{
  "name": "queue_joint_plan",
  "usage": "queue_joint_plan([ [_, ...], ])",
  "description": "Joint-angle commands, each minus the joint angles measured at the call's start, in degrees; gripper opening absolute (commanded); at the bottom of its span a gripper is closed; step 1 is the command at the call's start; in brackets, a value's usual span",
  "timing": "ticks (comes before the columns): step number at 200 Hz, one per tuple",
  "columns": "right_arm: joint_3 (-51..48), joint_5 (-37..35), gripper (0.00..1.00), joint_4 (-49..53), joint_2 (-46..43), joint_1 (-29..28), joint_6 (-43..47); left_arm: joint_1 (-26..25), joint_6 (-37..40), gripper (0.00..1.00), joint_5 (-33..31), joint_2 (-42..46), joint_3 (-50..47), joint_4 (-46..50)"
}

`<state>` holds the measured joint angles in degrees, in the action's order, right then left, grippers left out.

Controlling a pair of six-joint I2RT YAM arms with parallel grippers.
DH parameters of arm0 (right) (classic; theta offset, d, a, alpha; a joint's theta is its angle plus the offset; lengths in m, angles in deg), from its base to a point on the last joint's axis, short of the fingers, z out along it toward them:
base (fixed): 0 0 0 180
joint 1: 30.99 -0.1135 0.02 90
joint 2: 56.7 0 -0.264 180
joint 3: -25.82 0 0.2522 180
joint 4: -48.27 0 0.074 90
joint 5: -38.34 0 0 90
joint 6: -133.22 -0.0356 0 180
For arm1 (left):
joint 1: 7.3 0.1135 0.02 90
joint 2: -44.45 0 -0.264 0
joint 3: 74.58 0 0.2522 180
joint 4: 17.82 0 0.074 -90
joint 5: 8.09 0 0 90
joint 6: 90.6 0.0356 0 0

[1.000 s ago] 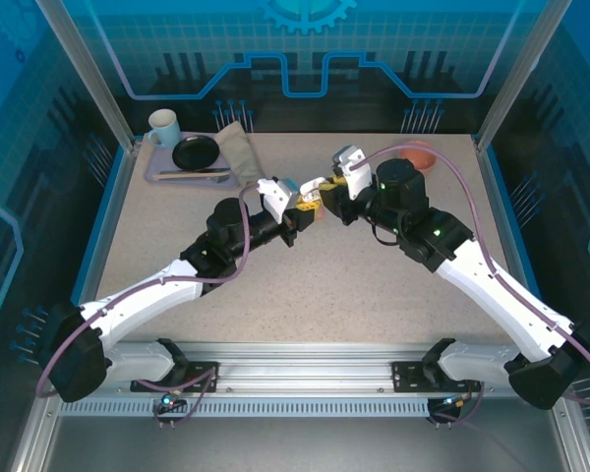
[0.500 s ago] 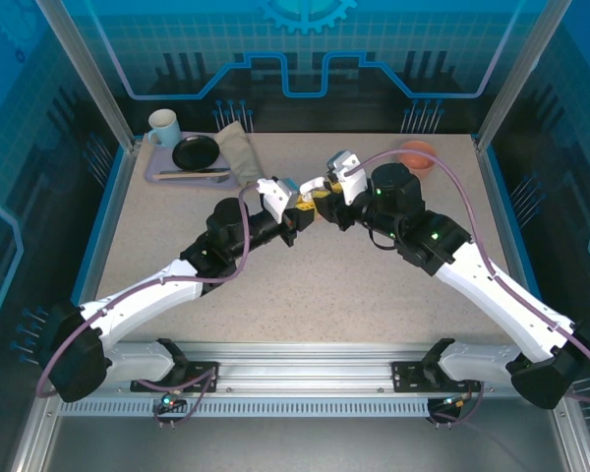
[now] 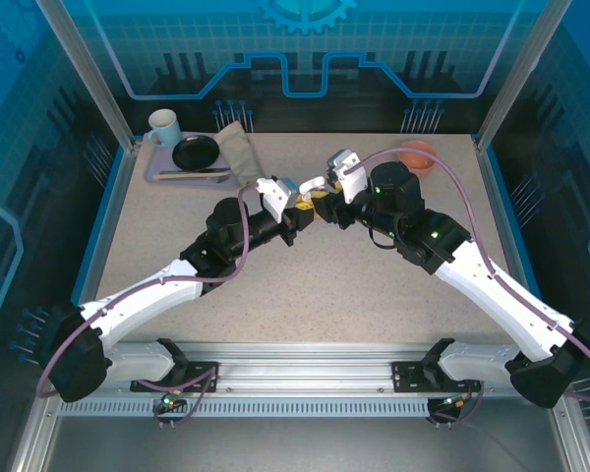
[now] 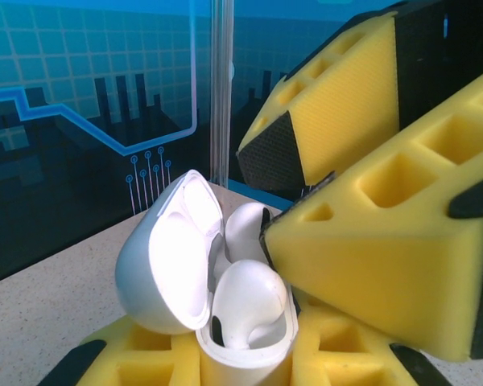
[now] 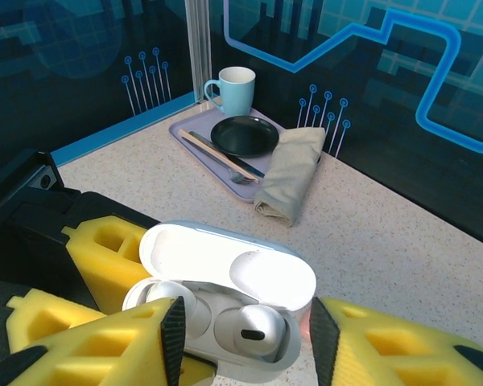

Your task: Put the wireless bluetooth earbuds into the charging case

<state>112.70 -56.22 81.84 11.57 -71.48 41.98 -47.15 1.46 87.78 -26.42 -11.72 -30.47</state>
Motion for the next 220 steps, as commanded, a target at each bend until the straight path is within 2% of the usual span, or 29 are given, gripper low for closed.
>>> queue_joint_plan([
  [1,2.5,-1.1,0.52,0.2,0.3,0.5,-0.5,0.3,-0.7,0.00,-0.2,0.4,1.4,-3.3],
  [44,3.4,2.0,0.67,-1.1,-1.3,4.3,-5.2,0.4,-0.7,0.00,-0.1,0.4,1.2,-3.1],
  [85,4.6,6.2,0.71,-0.9,-1.9,8.6,-11.9,0.4,-0.6,0.00,-0.1,0.3,1.0,-3.3],
  [104,7.5,7.6,0.72,2.3,-0.4,10.9,-15.6,0.3,-0.1,0.00,0.5,0.3,0.9,-3.1],
  [131,18.0,10.1,0.71,13.4,6.8,12.8,-18.3,0.3,1.6,0.00,1.7,0.2,0.3,-2.9],
  [167,36.7,12.6,0.70,32.3,22.1,13.2,-18.0,0.3,5.0,0.00,4.0,-0.2,0.1,-1.5],
  [189,43.1,14.8,0.67,37.8,28.5,13.2,-18.3,0.4,5.7,0.00,5.2,-0.3,0.4,-0.8],
  [220,46.7,16.6,0.62,41.9,33.6,12.7,-17.9,0.4,5.6,0.00,5.3,-1.0,0.9,-0.3],
])
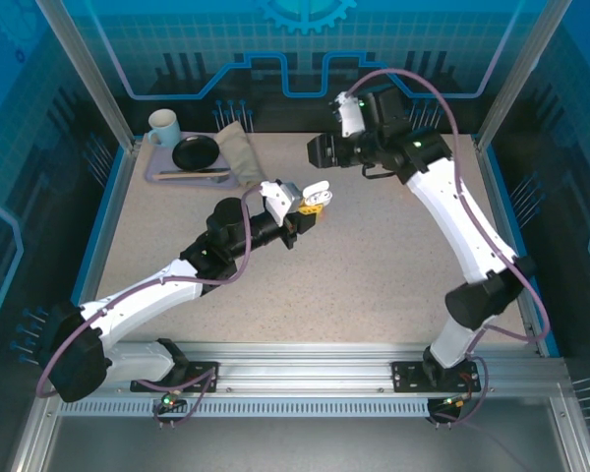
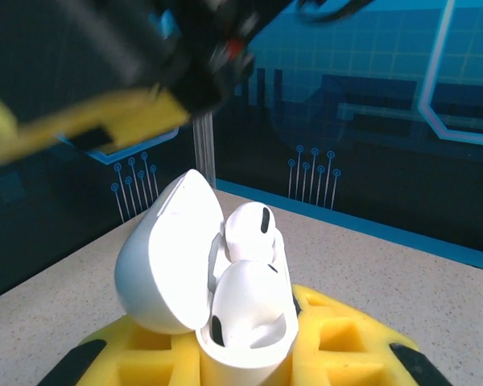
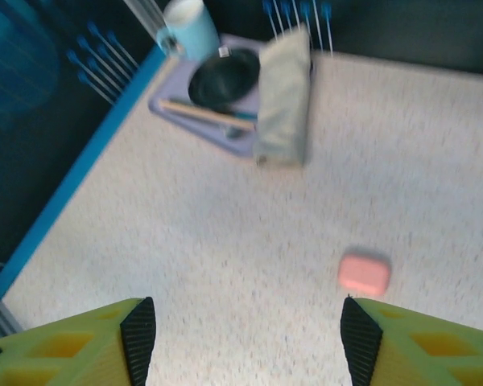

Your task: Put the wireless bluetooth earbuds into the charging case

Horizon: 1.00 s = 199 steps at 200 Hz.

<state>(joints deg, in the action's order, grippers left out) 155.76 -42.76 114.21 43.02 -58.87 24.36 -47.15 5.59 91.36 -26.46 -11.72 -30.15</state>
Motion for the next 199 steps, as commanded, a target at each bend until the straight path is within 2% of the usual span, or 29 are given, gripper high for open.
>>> queue_joint_plan([
  [1,3.7,3.1,0.62,9.6,2.3,0.0,-0.2,0.4,1.4,0.00,1.7,-1.0,1.0,-0.5],
  [39,-0.2,0.0,0.56,11.7,-0.4,-3.5,2.0,0.9,0.0,0.00,-0.4,-2.8,2.5,0.8],
  [99,-19.0,-4.5,0.55,7.6,-13.8,-5.4,-1.5,4.0,-6.1,0.00,-1.5,-5.8,3.8,0.0],
  [129,-27.7,-5.3,0.61,2.0,-19.3,0.0,-7.8,4.0,-7.7,0.00,-1.3,-7.9,4.8,2.8],
  [156,-36.5,-4.9,0.63,-3.5,-21.9,6.1,-12.9,3.9,-12.5,0.00,1.9,-12.3,5.9,6.5],
  [173,-41.6,-4.3,0.63,-6.5,-22.2,9.2,-15.2,4.0,-18.4,0.00,3.9,-16.8,8.2,10.0],
  [199,-46.2,-5.2,0.63,-9.3,-22.3,10.6,-16.8,4.0,-29.4,0.00,4.6,-24.6,14.4,19.4],
])
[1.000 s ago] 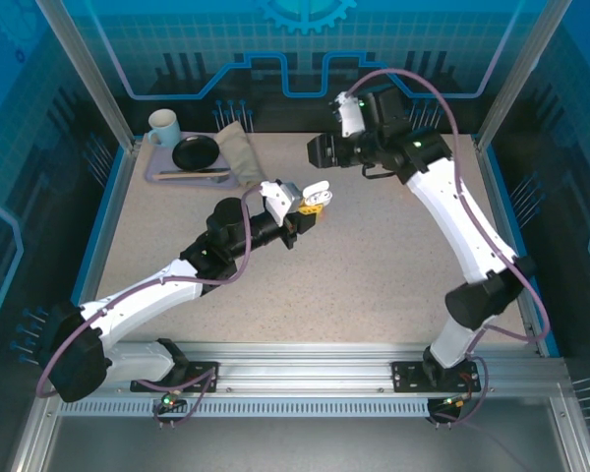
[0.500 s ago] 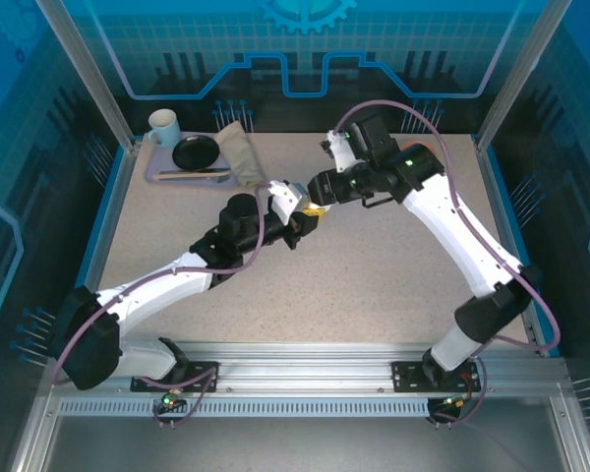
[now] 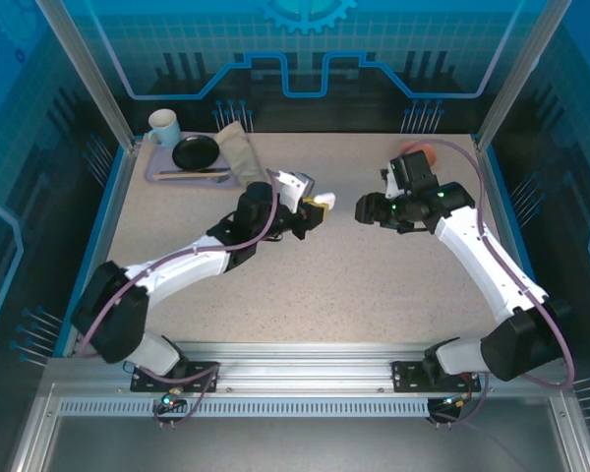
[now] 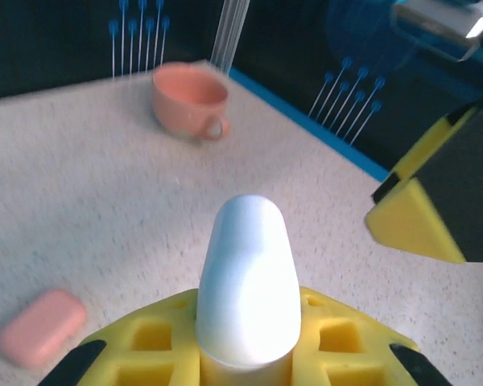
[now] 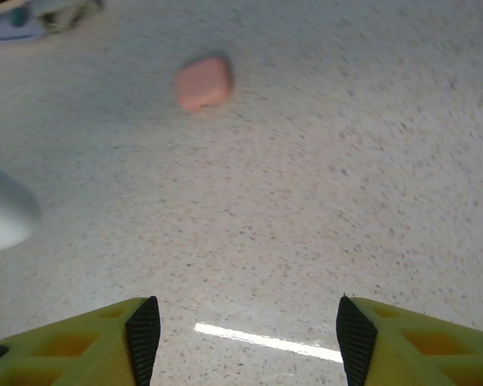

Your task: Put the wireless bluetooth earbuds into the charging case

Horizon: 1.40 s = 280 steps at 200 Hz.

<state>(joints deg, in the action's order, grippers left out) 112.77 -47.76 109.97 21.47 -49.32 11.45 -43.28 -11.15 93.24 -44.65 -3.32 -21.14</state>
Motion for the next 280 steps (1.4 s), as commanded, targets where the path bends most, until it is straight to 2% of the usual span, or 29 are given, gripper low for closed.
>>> queue_joint_plan([
  [1,-3.3,-0.3,0.63,-5.2,-0.7,1.1,-4.0,0.1,-13.0,0.00,2.9,-6.7,6.3,10.7],
  [18,-5.2,-0.8,0.63,-6.1,-0.5,1.4,-4.6,0.1,-18.7,0.00,6.2,-13.2,11.3,16.0],
  [45,-7.4,-1.2,0.63,-7.5,-0.3,1.7,-5.5,0.1,-26.1,0.00,12.3,-20.9,14.9,16.1],
  [50,-7.7,-1.4,0.63,-7.6,-0.3,1.7,-5.6,0.1,-26.9,0.04,12.6,-22.1,15.8,17.1],
  [90,-9.4,-2.1,0.63,-8.7,-0.2,2.2,-5.9,0.4,-29.1,0.07,12.9,-29.4,20.2,23.6],
  [131,-10.1,-2.3,0.64,-9.3,-0.3,2.6,-6.2,0.7,-28.3,0.15,12.3,-33.9,24.3,30.3],
  [147,-10.0,-2.2,0.64,-9.2,-0.4,2.7,-6.4,0.8,-27.8,0.25,11.5,-34.2,24.6,31.9],
  [167,-10.0,-2.3,0.64,-9.2,-0.9,2.7,-6.5,1.1,-26.7,0.42,10.3,-34.1,25.2,34.7],
  [181,-9.9,-2.5,0.64,-8.9,-1.2,2.7,-6.5,1.5,-26.1,0.66,9.1,-33.7,25.5,36.4],
  [191,-9.9,-2.6,0.65,-8.7,-1.5,2.8,-6.4,1.9,-25.6,0.75,8.5,-33.0,25.5,37.3],
  [192,-9.9,-2.6,0.66,-8.7,-1.7,2.9,-6.4,1.9,-25.5,0.78,8.5,-33.0,25.5,37.4],
  [194,-9.9,-2.6,0.66,-8.6,-1.7,2.9,-6.4,2.0,-25.4,0.91,8.4,-32.9,25.5,37.6],
  [197,-9.9,-2.5,0.67,-8.5,-1.8,2.9,-6.4,2.1,-25.3,0.98,8.0,-32.7,25.5,38.0],
  [222,-9.9,-2.3,0.79,-8.1,-3.4,3.2,-6.1,3.5,-24.0,0.99,5.8,-29.4,25.0,40.1],
  [243,-9.7,-3.5,0.99,-7.0,-5.5,3.9,-5.3,5.5,-22.1,0.99,3.3,-25.0,24.2,42.8],
  [262,-9.4,-4.5,1.00,-6.9,-7.5,4.9,-3.0,7.7,-19.9,0.99,0.5,-19.1,23.1,45.3],
  [280,-8.8,-9.1,1.00,-7.3,-9.5,5.4,0.3,9.2,-16.8,0.99,-3.6,-12.3,22.8,48.2],
])
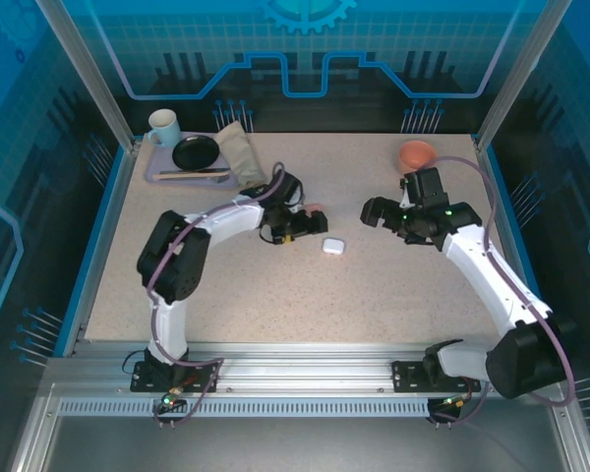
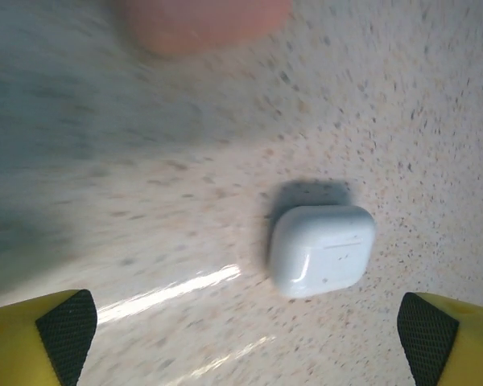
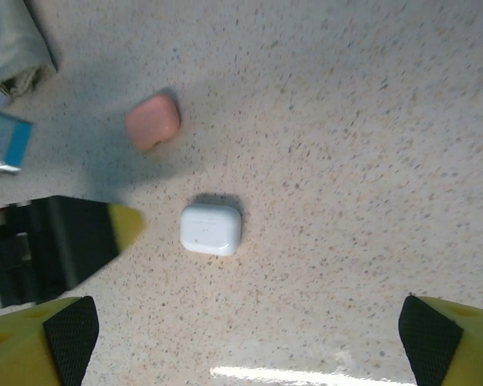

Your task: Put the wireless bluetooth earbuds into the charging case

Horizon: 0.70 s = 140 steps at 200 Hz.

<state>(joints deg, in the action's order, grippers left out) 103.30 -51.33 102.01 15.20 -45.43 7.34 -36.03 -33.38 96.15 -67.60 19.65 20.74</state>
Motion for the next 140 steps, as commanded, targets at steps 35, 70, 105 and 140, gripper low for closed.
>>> queue_joint_plan([
  [35,-5.7,-21.4,1.00,-9.0,-8.0,2.1,11.9,2.5,13.6,0.99,-20.0,24.1,-3.7,5.4],
  [70,-22.1,-30.1,1.00,-31.0,-12.2,2.8,21.7,2.5,26.7,0.99,-30.3,40.3,-21.9,-16.0],
  [105,-29.3,-30.0,1.00,-42.7,-9.0,3.8,25.4,4.4,35.7,0.99,-37.2,49.8,-33.9,-25.1],
  [140,-36.4,-29.2,1.00,-55.1,-6.6,5.2,28.2,11.6,36.6,0.99,-36.0,58.5,-47.2,-36.1],
])
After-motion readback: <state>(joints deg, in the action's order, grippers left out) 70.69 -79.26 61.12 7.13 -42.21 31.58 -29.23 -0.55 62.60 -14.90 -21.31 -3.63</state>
